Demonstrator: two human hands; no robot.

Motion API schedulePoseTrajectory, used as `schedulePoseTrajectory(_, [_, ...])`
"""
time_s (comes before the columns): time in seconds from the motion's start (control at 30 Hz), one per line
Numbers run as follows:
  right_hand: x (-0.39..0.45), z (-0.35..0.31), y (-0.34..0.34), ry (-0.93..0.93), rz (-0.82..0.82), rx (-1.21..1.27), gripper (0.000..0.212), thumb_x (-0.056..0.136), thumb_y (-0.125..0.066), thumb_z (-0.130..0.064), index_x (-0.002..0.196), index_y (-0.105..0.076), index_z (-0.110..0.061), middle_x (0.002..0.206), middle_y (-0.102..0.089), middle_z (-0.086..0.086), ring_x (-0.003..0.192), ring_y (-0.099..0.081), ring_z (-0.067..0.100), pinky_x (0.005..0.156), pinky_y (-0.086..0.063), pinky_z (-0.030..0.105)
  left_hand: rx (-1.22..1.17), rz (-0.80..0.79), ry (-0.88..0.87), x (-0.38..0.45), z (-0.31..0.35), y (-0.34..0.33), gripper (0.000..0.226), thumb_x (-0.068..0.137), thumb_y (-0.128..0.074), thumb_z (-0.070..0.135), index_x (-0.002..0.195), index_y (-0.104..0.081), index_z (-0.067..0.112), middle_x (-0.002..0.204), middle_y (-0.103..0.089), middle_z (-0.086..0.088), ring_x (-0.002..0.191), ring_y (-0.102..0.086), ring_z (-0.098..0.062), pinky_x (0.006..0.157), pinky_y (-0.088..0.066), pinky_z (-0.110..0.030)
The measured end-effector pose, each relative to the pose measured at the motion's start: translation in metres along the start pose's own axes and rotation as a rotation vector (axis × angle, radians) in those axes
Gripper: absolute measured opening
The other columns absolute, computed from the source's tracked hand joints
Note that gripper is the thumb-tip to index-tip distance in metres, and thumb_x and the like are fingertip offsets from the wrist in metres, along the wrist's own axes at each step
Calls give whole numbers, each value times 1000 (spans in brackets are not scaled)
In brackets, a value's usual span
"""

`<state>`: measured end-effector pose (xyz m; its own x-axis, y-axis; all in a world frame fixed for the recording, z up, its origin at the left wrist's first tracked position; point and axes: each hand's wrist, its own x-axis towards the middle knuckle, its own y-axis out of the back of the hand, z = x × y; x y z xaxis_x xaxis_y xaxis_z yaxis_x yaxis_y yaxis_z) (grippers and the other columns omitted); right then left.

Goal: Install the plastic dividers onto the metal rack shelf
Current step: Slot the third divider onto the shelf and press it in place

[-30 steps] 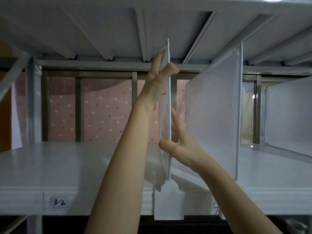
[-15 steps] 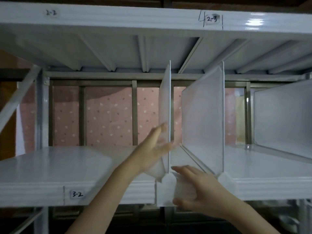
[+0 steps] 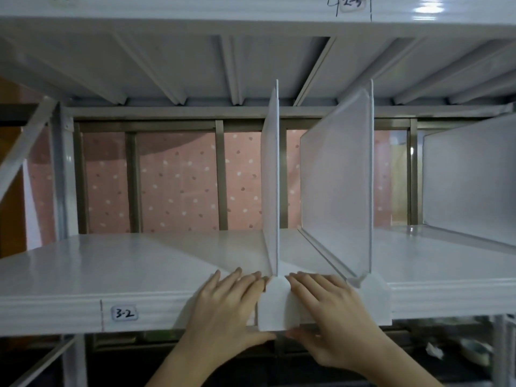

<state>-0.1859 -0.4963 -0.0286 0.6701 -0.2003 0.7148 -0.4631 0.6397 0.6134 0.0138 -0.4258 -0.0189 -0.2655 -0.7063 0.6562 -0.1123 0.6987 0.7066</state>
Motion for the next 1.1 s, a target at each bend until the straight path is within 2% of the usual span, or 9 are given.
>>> schedulePoseTrajectory(0.17, [1,2,-1,24,17,-51,66,71,-58,-61,119,-64,-15,110,-67,-6,95,-65,14,74,-55,27,5,26,-67,-1,-7,-8,74,60,-56,68,114,-60,18,107,-72,1,93,-71,-19,76,-58,-38])
schedulePoseTrajectory(0.27, [3,0,-4,20,3,-79,67,75,-55,-63,123,-59,-16,104,-65,-3,87,-64,18,65,-55,31,4,0,-102,-1,-13,-3,75,54,-63,66,107,-71,13,106,-73,0,91,-71,-15,75,-57,-32])
schedulePoseTrajectory(0.4, [8,-6,-9,11,34,-174,71,76,-45,-69,127,-54,-20,92,-61,0,73,-60,20,53,-50,32,-34,0,-70,-5,-18,3,85,41,-77,64,107,-71,11,109,-71,1,90,-71,-11,72,-57,-24])
schedulePoseTrajectory(0.5, [11,-10,-12,8,81,-222,72,75,-43,-73,124,-56,-22,85,-59,3,66,-58,20,49,-47,31,8,13,4,-12,-21,-1,89,44,-75,66,116,-64,16,120,-66,-1,109,-64,-18,91,-52,-35])
schedulePoseTrajectory(0.57, [13,-12,-14,13,107,-235,72,75,-42,-75,123,-55,-22,83,-59,5,63,-57,22,49,-45,30,61,33,67,-20,-23,-6,82,52,-62,68,121,-54,25,126,-62,-2,121,-56,-27,104,-39,-47])
schedulePoseTrajectory(0.63, [16,-13,-16,12,116,-248,75,73,-46,-77,122,-53,-21,83,-59,7,62,-57,24,48,-45,30,101,52,157,-26,-23,-9,78,53,-52,69,121,-50,31,124,-64,-5,118,-57,-33,101,-34,-50])
schedulePoseTrajectory(0.77, [19,-17,-17,-21,130,-251,83,67,-53,-80,120,-49,-17,84,-61,9,62,-58,25,49,-46,31,176,65,216,-28,-22,-5,79,42,-63,66,109,-70,26,104,-72,-10,93,-69,-35,81,-52,-51])
schedulePoseTrajectory(0.97, [25,-28,-19,-129,124,-239,93,58,-59,-84,107,-55,-6,76,-61,9,57,-56,28,48,-43,31,133,106,71,-26,-31,8,68,33,-82,47,89,-71,9,87,-73,-3,68,-68,-19,56,-51,-21])
schedulePoseTrajectory(1.1, [17,-39,-23,-170,129,-197,83,68,-58,-74,124,-61,-14,86,-61,14,73,-61,34,69,-51,42,96,79,59,-24,-32,14,68,34,-81,50,89,-71,11,94,-72,1,66,-68,-14,49,-45,-17])
